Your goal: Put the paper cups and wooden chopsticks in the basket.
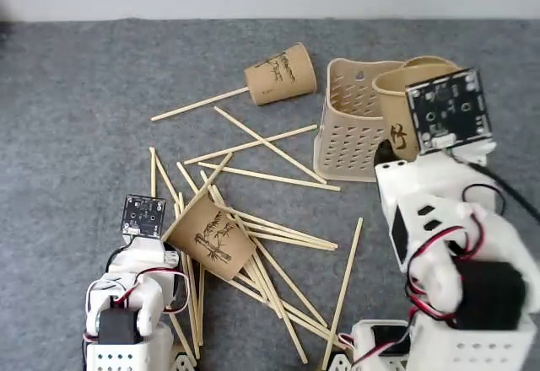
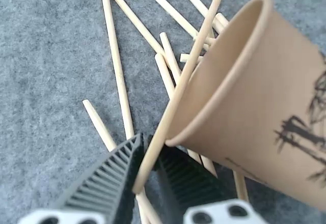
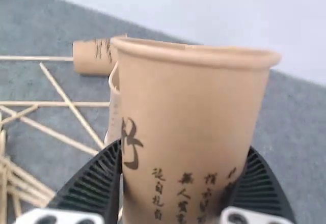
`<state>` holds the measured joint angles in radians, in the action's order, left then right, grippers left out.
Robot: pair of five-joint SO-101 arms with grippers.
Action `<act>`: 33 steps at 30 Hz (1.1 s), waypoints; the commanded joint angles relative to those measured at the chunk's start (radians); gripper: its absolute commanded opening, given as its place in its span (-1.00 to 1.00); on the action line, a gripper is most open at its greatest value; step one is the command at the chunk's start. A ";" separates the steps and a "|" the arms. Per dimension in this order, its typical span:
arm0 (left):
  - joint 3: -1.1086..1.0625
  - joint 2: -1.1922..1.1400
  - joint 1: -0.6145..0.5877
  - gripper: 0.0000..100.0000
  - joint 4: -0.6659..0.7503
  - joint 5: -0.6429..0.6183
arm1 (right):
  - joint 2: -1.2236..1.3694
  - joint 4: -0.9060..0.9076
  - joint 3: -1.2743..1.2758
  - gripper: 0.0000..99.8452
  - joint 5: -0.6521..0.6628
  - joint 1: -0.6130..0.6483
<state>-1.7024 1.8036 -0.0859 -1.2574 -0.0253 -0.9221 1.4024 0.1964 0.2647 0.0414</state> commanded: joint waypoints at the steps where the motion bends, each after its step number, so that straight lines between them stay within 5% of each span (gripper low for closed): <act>1: 0.019 0.014 0.006 -0.97 -0.005 0.002 | -0.081 -0.289 0.189 -0.63 0.011 -0.013; 9: 0.019 0.014 0.006 -0.97 -0.005 0.002 | -0.054 -0.915 0.514 -0.63 0.006 -0.105; 18: 0.019 0.014 0.006 -0.97 -0.005 0.002 | 0.286 -1.277 0.542 -0.63 0.003 -0.180; 27: 0.019 0.014 0.006 -0.97 -0.005 0.002 | 0.510 -1.399 0.548 -0.61 0.003 -0.180; 33: 0.019 0.014 0.006 -0.97 -0.005 0.002 | 0.487 -1.299 0.569 -0.22 -0.080 -0.180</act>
<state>-1.7024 1.8036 -0.0859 -1.2574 -0.0253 -0.4143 0.0399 0.7641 0.2371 -0.1274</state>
